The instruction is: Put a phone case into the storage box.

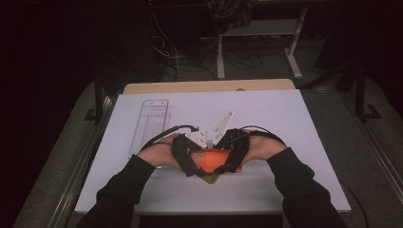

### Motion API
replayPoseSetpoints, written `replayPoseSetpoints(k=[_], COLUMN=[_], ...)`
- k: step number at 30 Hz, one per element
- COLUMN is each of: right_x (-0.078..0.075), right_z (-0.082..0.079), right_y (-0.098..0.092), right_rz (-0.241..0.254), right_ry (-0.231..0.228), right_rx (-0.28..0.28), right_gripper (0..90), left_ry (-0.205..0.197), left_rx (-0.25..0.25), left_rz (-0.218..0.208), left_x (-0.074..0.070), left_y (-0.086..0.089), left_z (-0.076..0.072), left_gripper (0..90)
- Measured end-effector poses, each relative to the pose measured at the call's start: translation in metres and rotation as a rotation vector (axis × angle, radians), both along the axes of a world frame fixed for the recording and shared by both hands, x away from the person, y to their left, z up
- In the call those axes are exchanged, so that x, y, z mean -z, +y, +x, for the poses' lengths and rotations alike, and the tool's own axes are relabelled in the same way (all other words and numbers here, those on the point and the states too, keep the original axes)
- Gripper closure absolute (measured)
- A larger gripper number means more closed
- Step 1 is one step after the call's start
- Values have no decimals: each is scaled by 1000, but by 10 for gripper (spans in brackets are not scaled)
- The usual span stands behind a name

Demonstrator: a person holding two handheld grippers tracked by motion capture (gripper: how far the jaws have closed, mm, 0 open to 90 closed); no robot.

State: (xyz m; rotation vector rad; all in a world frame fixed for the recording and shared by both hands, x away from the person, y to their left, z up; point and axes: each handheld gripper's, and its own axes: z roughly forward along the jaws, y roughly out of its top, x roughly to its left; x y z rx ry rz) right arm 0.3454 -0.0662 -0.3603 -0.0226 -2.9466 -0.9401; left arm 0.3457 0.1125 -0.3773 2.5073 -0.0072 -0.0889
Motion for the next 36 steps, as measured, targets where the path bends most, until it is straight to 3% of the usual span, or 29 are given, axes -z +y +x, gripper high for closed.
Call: replayPoseSetpoints(k=[7,18,22,25,27,32,36], right_x=[1,2,3,4,1,-6,-8], right_z=[2,1,1,3,5,9,15], right_y=[0,0,-2,-3,-6,-16,-28], right_rz=[-5,-3,11,46,57,106,135], right_ry=[-16,-19,-18,-1,14,-7,0], right_rx=[-15,-15,-9,-2,27,86,137], right_gripper=[146,142,138,72,39,14,14], left_ry=[15,2,24,16,14,4,-6], left_rx=[18,14,-3,-17,-22,-57,-126], left_rz=[8,9,-6,-8,0,19,-3], left_x=[0,0,0,1,0,0,1], left_y=[1,1,1,2,3,6,9], left_z=[0,1,-1,0,1,5,7], left_gripper=[146,157,158,159,158,158,157])
